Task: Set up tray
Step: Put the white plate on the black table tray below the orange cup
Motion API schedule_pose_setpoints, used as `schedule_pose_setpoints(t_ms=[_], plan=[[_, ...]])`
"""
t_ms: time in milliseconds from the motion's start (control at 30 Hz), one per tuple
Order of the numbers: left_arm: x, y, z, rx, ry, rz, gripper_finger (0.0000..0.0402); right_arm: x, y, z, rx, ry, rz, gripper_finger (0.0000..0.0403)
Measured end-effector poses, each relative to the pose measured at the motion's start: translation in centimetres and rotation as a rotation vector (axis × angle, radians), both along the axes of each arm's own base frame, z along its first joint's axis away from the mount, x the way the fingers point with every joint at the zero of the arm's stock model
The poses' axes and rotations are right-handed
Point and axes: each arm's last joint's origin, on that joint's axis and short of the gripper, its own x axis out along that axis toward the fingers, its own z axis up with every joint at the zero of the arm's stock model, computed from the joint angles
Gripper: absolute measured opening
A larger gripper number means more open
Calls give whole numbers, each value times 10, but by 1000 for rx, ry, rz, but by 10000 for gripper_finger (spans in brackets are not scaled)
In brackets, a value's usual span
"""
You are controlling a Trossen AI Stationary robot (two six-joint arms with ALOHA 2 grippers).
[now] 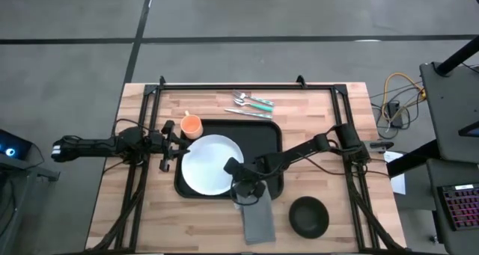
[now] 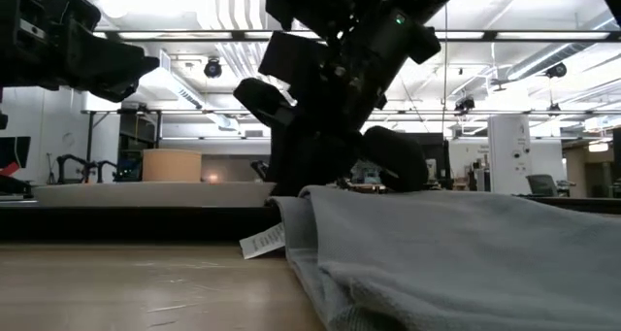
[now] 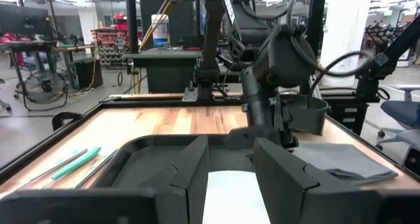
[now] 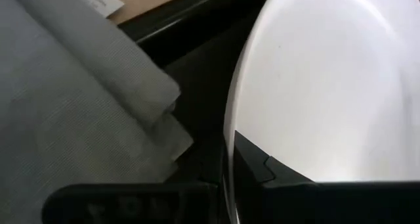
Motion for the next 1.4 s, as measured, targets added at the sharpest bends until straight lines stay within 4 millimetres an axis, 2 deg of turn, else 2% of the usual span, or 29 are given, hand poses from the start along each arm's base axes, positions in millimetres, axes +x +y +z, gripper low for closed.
schedule_pose_setpoints(t_ms=[867, 1100, 1400], plan=[[0, 0, 0, 0, 3, 0, 105, 7, -7, 5, 26, -59, -31, 12], [0, 0, 0, 0, 3, 0, 105, 8, -7, 7, 33, -74, -37, 44], [0, 0, 0, 0, 3, 0, 105, 9, -8, 7, 46, -79, -54, 109]])
